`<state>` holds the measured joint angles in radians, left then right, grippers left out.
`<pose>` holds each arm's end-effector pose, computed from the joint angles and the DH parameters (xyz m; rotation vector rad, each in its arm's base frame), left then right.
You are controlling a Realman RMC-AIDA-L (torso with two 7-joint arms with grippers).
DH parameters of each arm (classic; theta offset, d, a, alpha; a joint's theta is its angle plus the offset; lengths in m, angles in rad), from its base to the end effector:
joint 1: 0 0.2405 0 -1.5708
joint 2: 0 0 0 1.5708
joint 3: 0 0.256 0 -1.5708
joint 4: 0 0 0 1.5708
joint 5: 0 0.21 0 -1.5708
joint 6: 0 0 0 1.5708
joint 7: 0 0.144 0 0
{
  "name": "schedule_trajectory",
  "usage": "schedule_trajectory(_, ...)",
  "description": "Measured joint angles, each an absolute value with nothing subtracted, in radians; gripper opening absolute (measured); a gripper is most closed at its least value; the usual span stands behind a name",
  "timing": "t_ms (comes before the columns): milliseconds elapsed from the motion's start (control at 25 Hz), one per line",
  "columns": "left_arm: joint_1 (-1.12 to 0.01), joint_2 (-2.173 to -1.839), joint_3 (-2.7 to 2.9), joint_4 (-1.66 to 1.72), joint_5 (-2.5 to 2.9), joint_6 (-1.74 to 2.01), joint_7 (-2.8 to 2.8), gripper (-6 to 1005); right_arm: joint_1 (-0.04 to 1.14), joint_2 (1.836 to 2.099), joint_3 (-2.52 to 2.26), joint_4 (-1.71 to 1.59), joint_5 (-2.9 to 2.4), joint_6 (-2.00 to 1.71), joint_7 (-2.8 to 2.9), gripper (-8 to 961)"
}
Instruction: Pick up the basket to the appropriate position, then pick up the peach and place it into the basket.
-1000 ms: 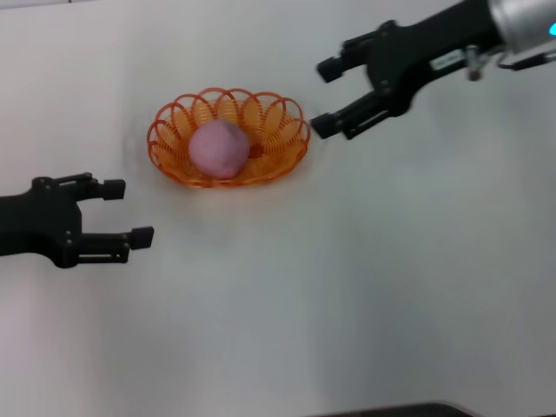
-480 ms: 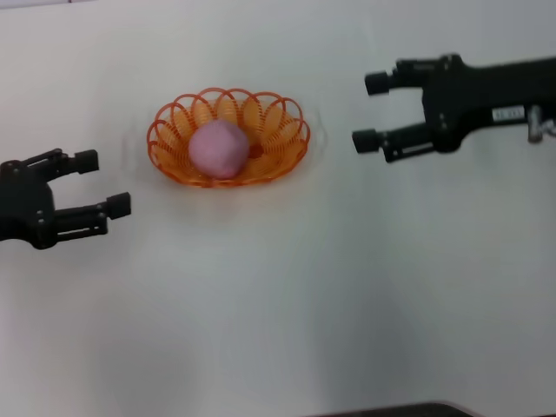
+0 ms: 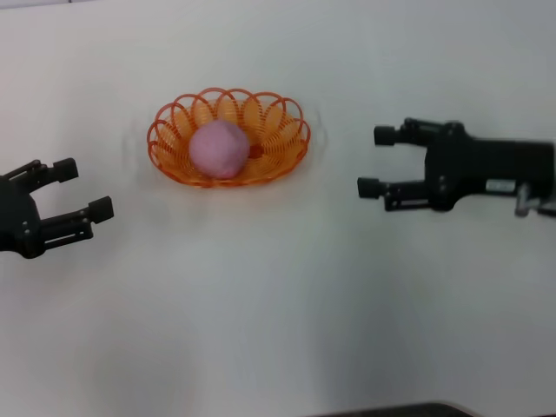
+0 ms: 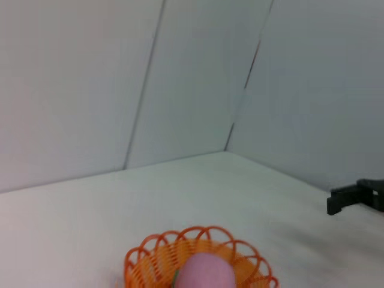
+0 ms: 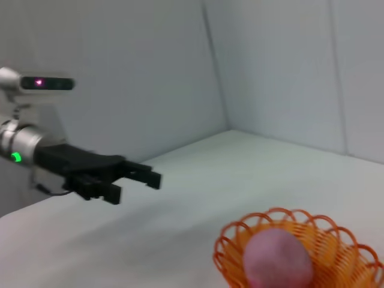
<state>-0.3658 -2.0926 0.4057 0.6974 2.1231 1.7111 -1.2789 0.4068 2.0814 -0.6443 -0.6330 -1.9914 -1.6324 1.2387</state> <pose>-0.3203 0.2694 0.0263 -2.5630 -0.7391 -0.7520 0.2947 0.2880 0.0004 -2.6915 0.6073 0.7497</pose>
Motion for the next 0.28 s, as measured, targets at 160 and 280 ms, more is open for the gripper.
schedule_trajectory(160, -0.363, -2.096, 0.409, 0.677, 2.124, 1.69, -1.261, 888, 0.396, 2.084, -0.583, -0.497, -1.989, -1.573, 1.032, 924)
schedule_trajectory(280, -0.364, -2.095, 0.409, 0.669, 2.124, 1.681, -1.255, 888, 0.395, 2.084, -0.532, -0.428, -1.988, -1.564, 0.911, 924)
